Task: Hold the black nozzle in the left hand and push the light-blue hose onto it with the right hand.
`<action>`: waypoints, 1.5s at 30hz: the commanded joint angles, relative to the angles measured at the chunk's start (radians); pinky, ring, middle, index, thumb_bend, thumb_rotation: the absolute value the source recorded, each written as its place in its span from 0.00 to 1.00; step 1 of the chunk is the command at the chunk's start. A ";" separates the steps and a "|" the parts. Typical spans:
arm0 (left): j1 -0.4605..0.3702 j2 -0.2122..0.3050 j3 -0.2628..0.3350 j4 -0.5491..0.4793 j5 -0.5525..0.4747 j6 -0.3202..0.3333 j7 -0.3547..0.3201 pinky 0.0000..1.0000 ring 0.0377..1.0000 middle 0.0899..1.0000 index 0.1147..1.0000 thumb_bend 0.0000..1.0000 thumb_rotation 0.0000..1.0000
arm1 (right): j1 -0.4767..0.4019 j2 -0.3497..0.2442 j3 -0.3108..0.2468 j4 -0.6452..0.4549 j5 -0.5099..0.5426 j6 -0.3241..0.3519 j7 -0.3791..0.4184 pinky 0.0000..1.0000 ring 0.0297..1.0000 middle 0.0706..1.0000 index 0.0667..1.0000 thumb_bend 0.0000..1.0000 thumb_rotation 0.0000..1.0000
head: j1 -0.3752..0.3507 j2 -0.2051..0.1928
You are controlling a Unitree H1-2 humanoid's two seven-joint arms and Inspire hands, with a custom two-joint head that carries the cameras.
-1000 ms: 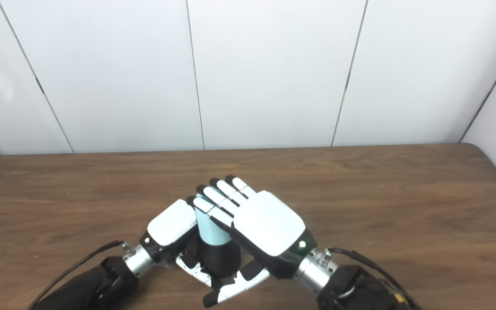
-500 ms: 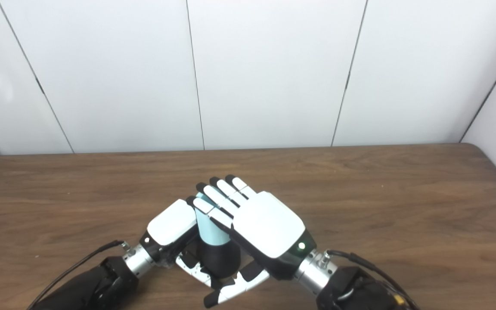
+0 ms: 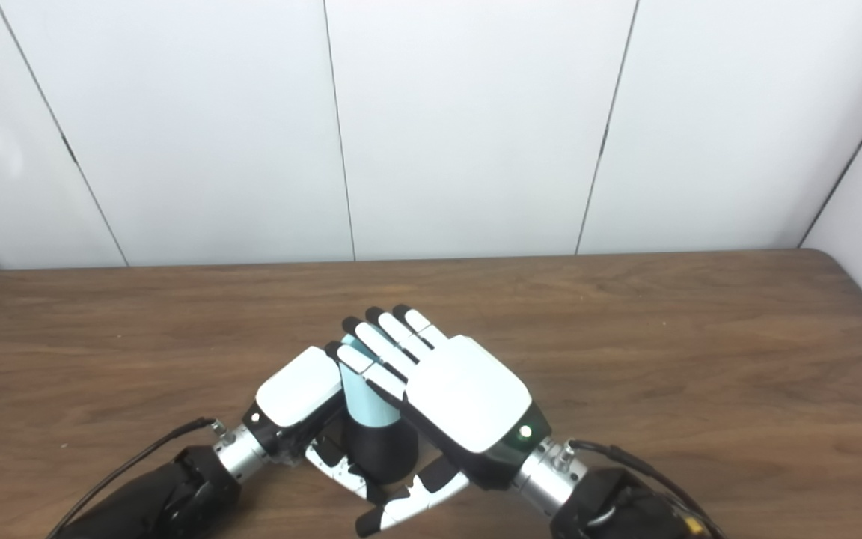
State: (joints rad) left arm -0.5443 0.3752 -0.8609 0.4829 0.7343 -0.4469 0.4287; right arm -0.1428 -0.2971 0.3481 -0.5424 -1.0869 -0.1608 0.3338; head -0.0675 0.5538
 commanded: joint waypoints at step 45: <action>0.237 -0.110 -0.127 0.128 -0.035 -0.023 -0.006 0.20 0.23 0.39 0.43 0.52 0.00 | 0.010 -0.027 0.024 0.069 0.057 -0.006 0.053 0.93 0.94 0.92 0.88 0.90 0.83 | 0.003 0.004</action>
State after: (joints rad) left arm -0.5443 0.3753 -0.8610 0.4828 0.7354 -0.4472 0.4278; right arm -0.1455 -0.2961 0.3499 -0.5217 -1.0287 -0.1601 0.3081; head -0.0644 0.5568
